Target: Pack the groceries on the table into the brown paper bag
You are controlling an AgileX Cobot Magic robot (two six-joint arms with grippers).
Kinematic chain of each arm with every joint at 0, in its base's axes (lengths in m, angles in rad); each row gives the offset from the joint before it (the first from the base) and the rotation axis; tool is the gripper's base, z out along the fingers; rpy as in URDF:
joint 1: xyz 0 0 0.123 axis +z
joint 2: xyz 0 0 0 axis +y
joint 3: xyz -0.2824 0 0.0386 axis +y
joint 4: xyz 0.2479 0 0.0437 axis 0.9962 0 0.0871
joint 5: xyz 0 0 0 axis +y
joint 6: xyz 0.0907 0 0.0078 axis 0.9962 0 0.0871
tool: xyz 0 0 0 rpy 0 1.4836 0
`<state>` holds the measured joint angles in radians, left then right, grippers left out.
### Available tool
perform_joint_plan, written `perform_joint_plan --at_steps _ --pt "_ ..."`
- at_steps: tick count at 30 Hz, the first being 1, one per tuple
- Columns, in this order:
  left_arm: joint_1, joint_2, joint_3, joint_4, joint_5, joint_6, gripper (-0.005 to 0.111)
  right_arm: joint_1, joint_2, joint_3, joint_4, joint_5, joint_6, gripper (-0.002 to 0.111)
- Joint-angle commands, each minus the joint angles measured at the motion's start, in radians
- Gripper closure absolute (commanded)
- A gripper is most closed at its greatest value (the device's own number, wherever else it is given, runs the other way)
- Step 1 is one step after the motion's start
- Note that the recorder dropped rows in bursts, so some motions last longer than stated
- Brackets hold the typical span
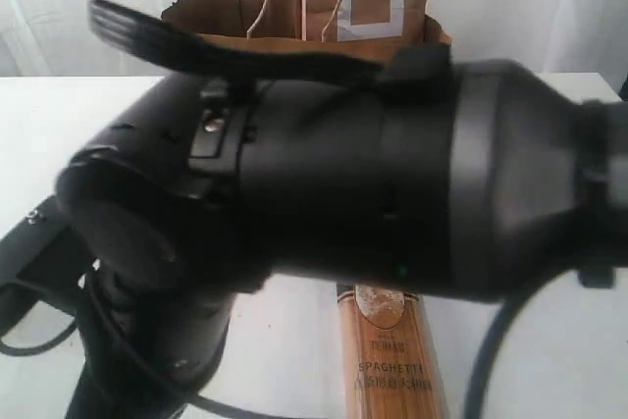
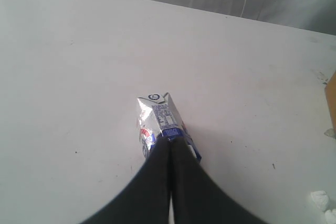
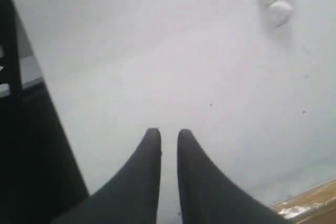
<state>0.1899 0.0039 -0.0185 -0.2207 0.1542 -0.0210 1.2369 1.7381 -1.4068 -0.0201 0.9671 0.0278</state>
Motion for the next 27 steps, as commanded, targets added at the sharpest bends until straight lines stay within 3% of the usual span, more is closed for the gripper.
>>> perform_joint_plan --at_steps 1,8,17,22,27 --pt "-0.004 -0.004 0.005 -0.011 -0.005 0.0 0.107 -0.019 0.111 -0.035 -0.063 0.05 -0.1 0.097" --pt "-0.004 -0.004 0.005 -0.011 -0.005 0.0 0.107 -0.019 0.159 -0.035 -0.057 0.071 -0.1 0.095" --pt "-0.004 -0.004 0.005 -0.011 -0.005 0.0 0.107 -0.019 0.159 -0.035 -0.061 0.027 -0.074 0.074" --pt "-0.004 -0.004 0.005 -0.011 -0.005 0.0 0.107 -0.019 0.159 -0.035 -0.061 -0.06 -0.041 0.073" --pt "-0.09 -0.004 0.005 -0.011 -0.005 0.0 0.107 -0.024 0.159 -0.036 -0.063 -0.022 -0.043 0.073"
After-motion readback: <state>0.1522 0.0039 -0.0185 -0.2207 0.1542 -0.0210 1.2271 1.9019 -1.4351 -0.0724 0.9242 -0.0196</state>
